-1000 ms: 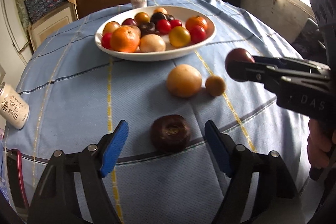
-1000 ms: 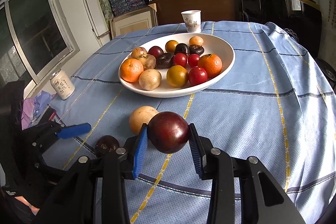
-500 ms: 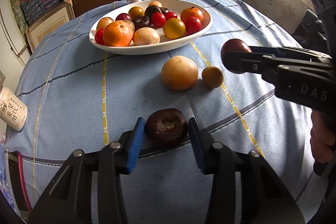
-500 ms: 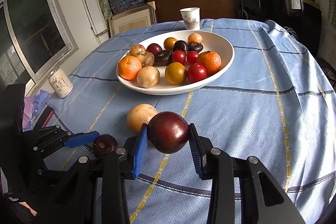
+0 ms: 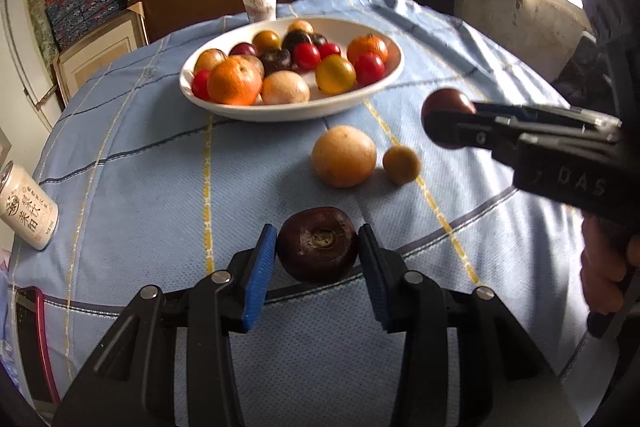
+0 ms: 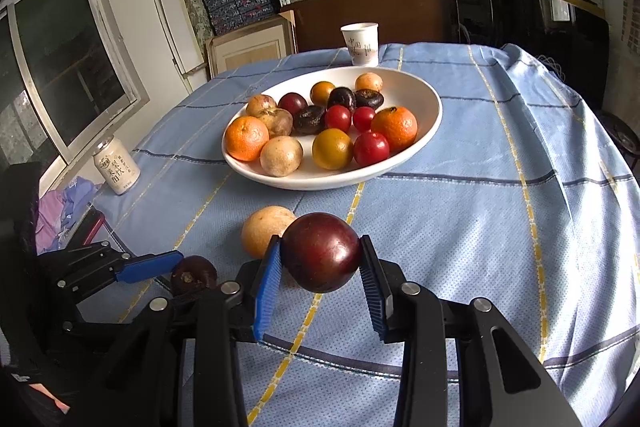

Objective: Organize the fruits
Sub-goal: 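Grasp the dark carved brown ball with the left tool while the right lifts the plum, then lower both fruits onto the white plate and open both tools, then move both tools back toward the last two fruits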

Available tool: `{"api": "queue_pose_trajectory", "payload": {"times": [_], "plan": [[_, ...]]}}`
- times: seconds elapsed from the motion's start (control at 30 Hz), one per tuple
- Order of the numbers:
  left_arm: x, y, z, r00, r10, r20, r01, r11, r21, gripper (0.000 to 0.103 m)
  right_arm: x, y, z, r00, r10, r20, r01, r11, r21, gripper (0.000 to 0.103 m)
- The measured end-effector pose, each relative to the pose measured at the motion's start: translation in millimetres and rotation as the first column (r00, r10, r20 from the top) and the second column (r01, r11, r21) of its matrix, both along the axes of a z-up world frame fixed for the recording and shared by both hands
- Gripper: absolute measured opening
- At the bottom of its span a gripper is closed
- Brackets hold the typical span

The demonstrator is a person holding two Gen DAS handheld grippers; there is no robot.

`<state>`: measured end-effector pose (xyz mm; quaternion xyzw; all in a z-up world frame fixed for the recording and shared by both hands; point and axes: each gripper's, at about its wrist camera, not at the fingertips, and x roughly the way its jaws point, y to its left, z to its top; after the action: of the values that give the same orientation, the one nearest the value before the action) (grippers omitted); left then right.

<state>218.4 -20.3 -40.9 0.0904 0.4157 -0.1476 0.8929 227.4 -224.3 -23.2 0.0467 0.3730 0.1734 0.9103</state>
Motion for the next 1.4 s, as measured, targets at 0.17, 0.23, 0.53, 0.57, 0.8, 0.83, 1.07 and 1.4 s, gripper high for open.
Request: {"api": "queue_pose_trajectory", "payload": {"times": [0.17, 0.23, 0.53, 0.57, 0.8, 0.83, 1.07, 1.4], "plan": [[0, 17, 20, 0.997, 0.052, 0.052, -0.048, 0.996, -0.079, 0.042, -2, -1, 9, 0.999, -0.009, 0.052, 0.009, 1.000, -0.009, 0.039], [8, 23, 30, 0.996, 0.072, 0.056, -0.066, 0.993, -0.101, 0.042, 3, -1, 15, 0.997, -0.021, 0.080, 0.022, 1.000, -0.017, 0.039], [110, 26, 75, 0.979, 0.176, 0.106, -0.162, 0.979, -0.124, 0.041, 72, 9, 37, 0.992, -0.048, 0.115, 0.052, 0.998, -0.038, 0.039], [127, 25, 75, 0.976, 0.192, 0.106, -0.180, 0.977, -0.117, 0.041, 85, 9, 35, 0.993, -0.053, 0.104, 0.056, 0.998, -0.032, 0.039], [192, 20, 62, 0.964, 0.254, 0.078, -0.248, 0.965, -0.079, 0.042, 130, 12, 19, 0.997, -0.042, 0.065, 0.043, 0.999, -0.024, 0.039], [193, 20, 62, 0.959, 0.269, 0.083, -0.263, 0.962, -0.076, 0.047, 131, 12, 18, 0.998, -0.042, 0.057, 0.043, 0.999, -0.018, 0.040], [146, 30, 80, 0.938, 0.307, 0.163, -0.293, 0.951, -0.100, 0.091, 111, 11, 34, 0.993, -0.045, 0.105, 0.049, 0.998, -0.033, 0.044], [60, 45, 35, 0.943, 0.315, 0.109, -0.307, 0.948, -0.080, 0.098, 43, 8, 14, 0.996, 0.023, 0.083, -0.017, 0.997, -0.070, 0.056]]}}
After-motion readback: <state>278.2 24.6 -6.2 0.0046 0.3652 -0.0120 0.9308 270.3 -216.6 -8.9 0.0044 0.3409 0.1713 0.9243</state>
